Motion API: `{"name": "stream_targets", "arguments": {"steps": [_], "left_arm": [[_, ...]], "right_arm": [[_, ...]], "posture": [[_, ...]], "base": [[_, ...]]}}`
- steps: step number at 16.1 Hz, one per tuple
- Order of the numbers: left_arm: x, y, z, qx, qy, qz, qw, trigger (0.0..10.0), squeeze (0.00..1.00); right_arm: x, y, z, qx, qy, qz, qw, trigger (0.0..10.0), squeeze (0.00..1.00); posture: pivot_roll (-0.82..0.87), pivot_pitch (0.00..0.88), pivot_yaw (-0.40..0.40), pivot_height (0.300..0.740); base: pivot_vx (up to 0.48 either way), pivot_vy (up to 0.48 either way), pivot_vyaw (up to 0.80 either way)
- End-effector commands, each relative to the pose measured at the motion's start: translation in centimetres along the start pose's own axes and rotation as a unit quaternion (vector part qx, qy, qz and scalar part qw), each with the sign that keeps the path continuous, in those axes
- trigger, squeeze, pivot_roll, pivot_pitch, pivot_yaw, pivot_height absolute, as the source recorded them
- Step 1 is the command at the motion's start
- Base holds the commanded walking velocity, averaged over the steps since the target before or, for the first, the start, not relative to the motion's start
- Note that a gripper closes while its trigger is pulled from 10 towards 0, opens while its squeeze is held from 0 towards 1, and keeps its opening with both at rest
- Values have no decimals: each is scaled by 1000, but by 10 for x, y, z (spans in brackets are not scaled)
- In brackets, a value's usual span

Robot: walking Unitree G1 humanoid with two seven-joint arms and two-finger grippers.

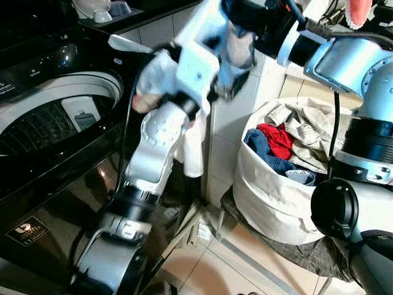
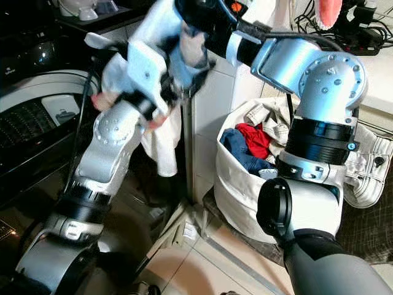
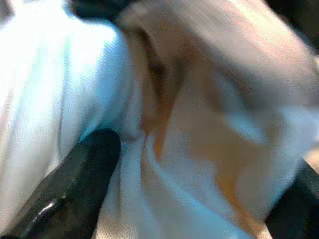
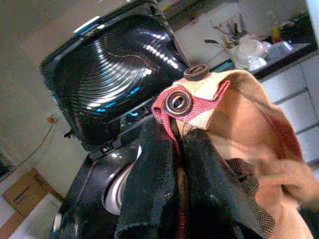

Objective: Clothes washing

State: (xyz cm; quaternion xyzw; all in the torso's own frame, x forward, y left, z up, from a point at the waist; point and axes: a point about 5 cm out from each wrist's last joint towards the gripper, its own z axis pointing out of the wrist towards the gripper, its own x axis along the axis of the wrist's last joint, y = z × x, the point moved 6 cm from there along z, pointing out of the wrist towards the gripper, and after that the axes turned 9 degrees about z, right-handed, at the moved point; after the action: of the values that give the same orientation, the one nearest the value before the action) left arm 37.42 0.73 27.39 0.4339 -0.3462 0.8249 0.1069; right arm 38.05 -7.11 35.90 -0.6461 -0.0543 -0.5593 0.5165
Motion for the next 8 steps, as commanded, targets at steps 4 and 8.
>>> {"name": "stream_targets", "arguments": {"steps": [4, 8], "left_arm": [[-13, 17, -11, -55, -28, 24, 998, 0, 0], [-21, 22, -15, -71, -43, 29, 996, 0, 0]], "right_arm": [[2, 7, -7, -18, 19, -9, 1000, 0, 0], [-3, 9, -8, -22, 17, -7, 1000, 0, 0]], "posture": [[-50, 0, 41, 740], [-53, 0, 44, 740]], "base": [[0, 0, 0], [0, 0, 0]]}}
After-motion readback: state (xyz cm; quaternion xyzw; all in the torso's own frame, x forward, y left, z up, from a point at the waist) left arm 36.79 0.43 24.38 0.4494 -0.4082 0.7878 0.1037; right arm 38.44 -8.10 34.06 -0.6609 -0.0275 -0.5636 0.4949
